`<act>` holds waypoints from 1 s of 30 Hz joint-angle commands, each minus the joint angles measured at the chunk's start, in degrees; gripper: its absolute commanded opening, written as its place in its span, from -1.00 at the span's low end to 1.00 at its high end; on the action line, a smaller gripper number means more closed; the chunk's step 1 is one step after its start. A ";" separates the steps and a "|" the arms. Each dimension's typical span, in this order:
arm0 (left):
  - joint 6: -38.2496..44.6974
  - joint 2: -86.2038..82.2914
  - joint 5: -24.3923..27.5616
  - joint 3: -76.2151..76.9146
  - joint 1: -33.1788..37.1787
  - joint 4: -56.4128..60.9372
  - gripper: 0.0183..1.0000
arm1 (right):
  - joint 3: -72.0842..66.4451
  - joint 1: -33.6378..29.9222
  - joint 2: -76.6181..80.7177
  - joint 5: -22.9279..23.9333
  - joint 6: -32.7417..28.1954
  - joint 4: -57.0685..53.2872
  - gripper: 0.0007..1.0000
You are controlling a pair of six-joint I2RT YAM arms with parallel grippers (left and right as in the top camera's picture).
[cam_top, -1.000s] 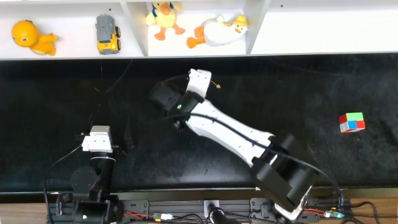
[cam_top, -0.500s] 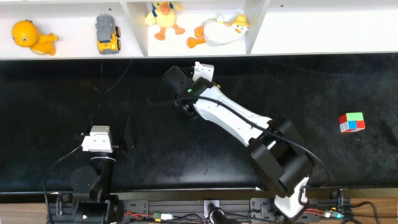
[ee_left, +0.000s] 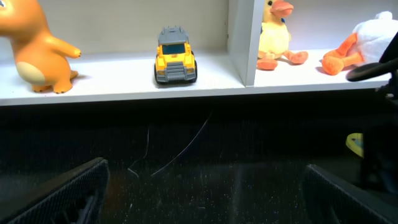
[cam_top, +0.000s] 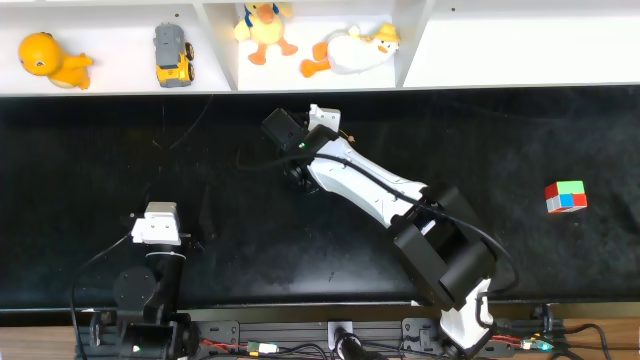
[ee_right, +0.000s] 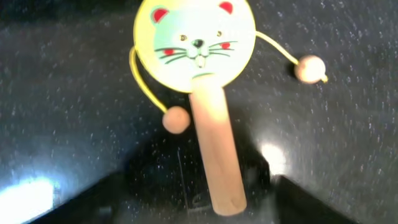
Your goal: Store Toys
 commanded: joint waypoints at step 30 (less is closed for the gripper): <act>0.17 -0.68 -0.28 -0.20 0.07 -0.09 1.00 | -19.76 3.04 -25.16 5.03 8.87 -1.01 -0.92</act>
